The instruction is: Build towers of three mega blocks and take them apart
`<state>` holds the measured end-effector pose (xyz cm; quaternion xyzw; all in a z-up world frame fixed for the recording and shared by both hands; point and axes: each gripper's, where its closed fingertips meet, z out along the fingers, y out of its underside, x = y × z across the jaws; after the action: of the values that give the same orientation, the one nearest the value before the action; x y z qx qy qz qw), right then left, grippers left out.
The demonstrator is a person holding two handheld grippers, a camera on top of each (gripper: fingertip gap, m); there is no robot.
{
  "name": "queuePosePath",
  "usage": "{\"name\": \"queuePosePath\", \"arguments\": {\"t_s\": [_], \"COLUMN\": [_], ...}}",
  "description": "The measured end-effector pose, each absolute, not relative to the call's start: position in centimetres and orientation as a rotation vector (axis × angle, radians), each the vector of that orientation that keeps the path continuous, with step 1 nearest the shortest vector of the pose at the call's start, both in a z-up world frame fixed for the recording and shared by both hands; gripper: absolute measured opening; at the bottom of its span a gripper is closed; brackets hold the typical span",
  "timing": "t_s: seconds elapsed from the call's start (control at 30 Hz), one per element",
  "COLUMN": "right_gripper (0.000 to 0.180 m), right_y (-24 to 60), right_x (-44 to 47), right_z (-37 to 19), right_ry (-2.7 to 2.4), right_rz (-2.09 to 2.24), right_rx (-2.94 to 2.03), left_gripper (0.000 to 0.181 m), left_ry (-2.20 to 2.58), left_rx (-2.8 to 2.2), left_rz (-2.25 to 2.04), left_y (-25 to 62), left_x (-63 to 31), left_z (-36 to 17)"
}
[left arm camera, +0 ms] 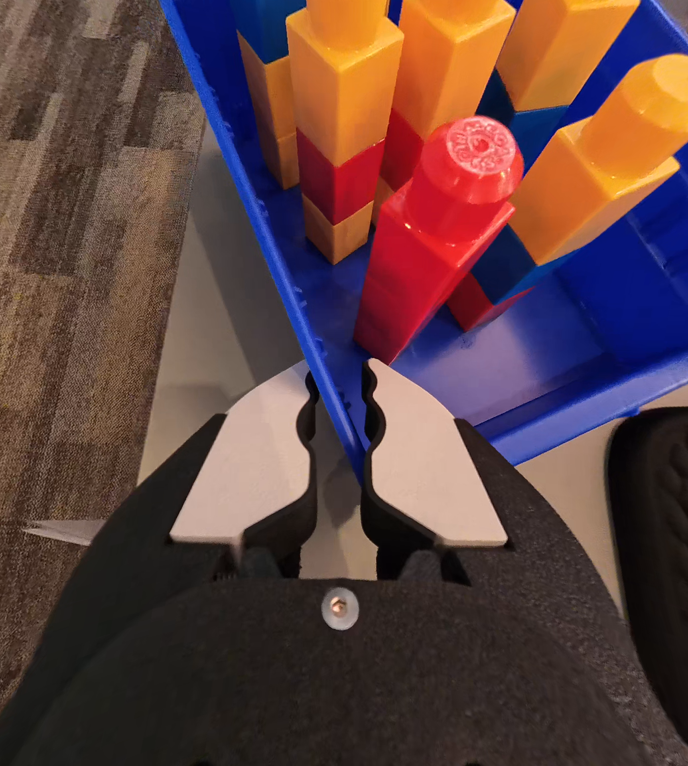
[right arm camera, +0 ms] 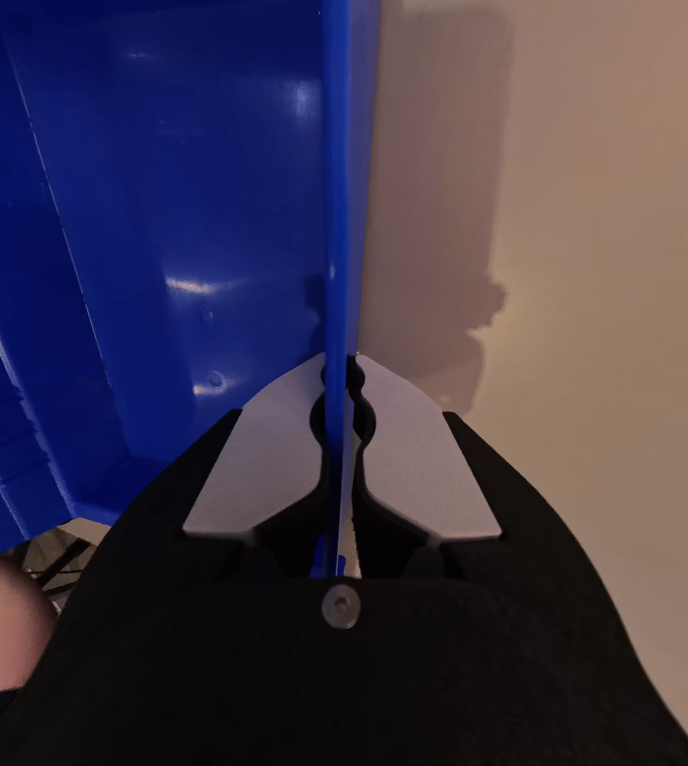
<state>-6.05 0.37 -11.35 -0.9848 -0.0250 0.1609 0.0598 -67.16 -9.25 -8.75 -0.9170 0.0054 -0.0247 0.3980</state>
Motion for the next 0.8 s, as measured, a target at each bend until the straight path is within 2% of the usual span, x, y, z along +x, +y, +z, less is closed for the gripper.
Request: {"name": "queuePosePath", "arguments": {"t_s": [0.33, 0.8], "right_gripper": [0.005, 0.005], "right_y": [0.2, -2.7], "right_x": [-0.1, 11.2], "right_z": [-9.6, -7.2], "right_ry": [0.044, 0.257], "right_rz": [0.526, 0.463], "right_rx": [-2.925, -2.862], "left_gripper": [0.009, 0.010], "left_ry": [0.084, 0.327], "left_rx": [-2.340, -2.365], "left_rz": [-0.063, -0.120], "left_y": [-8.0, -6.4], "left_x": [-70.6, -73.2], "left_z": [-8.8, -8.9]}}
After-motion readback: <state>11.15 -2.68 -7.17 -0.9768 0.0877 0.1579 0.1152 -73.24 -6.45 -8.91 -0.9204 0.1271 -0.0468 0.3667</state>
